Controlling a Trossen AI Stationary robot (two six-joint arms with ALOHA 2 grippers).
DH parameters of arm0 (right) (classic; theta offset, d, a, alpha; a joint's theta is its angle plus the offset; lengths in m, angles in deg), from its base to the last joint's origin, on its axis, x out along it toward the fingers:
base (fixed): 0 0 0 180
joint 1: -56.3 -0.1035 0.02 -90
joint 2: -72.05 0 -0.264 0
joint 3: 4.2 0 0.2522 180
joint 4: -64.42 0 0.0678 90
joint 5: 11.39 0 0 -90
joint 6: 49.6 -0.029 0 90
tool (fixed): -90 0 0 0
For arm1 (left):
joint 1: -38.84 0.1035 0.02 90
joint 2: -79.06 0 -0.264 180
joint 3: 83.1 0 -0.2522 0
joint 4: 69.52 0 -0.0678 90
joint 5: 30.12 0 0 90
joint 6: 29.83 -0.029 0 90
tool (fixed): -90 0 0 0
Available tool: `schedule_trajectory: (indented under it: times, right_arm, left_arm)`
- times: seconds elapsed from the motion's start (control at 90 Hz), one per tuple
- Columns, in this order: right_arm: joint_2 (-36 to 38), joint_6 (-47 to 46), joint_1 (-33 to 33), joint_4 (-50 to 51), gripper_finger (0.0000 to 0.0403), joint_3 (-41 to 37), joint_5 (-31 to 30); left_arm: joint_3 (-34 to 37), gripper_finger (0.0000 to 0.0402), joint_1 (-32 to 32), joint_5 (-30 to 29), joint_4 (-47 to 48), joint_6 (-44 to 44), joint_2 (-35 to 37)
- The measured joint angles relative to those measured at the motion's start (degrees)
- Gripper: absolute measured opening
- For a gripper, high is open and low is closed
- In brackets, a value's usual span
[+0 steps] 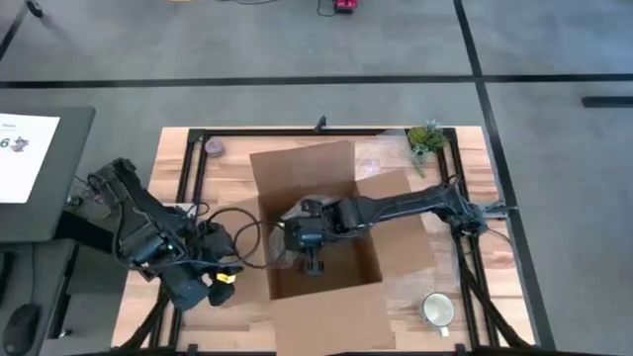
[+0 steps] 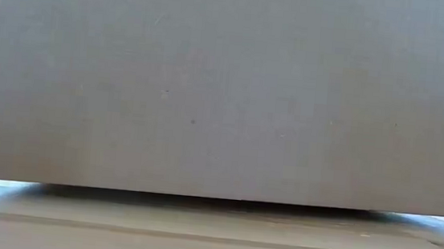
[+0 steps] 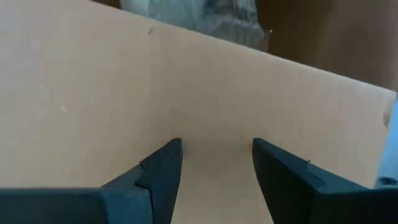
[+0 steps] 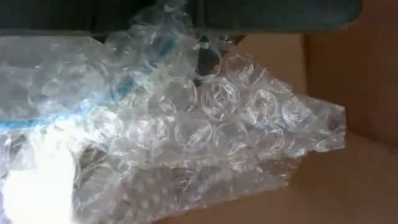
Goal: Wrap mug
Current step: Put the wrapped green patterned mug into the box
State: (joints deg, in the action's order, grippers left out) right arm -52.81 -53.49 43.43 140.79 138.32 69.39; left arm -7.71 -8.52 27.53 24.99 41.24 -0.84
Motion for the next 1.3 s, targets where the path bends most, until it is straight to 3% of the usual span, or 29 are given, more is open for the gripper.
schedule_trajectory:
  times: [0.233, 0.711, 0.844, 1.111, 1.3]
  right_arm:
    - [-0.1, 11.2, 0.8, -6.4, 0.002, -7.5, 1.2]
    - [-0.2, 11.6, 2.4, -21.1, 0.0065, -19.0, 3.8]
    - [-0.2, 10.9, 3.4, -25.3, 0.0112, -20.4, 5.9]
    - [-0.1, 8.8, 5.6, -31.4, 0.0253, -20.1, 6.3]
    - [-0.1, 7.9, 5.1, -31.2, 0.0281, -17.9, 6.2]
  left_arm:
    - [0.0, 0.0175, 0.4, -1.2, -3.4, -4.5, 0.0]
    - [0.0, 0.0175, 1.5, 0.2, -5.1, -2.4, 0.0]
    - [0.0, 0.0175, 1.5, 0.2, -5.1, -1.0, 0.0]
    - [0.0, 0.0175, 1.5, 0.3, -5.1, 0.9, 0.0]
    - [0.0, 0.0175, 1.5, 0.3, -4.8, 2.1, 0.0]
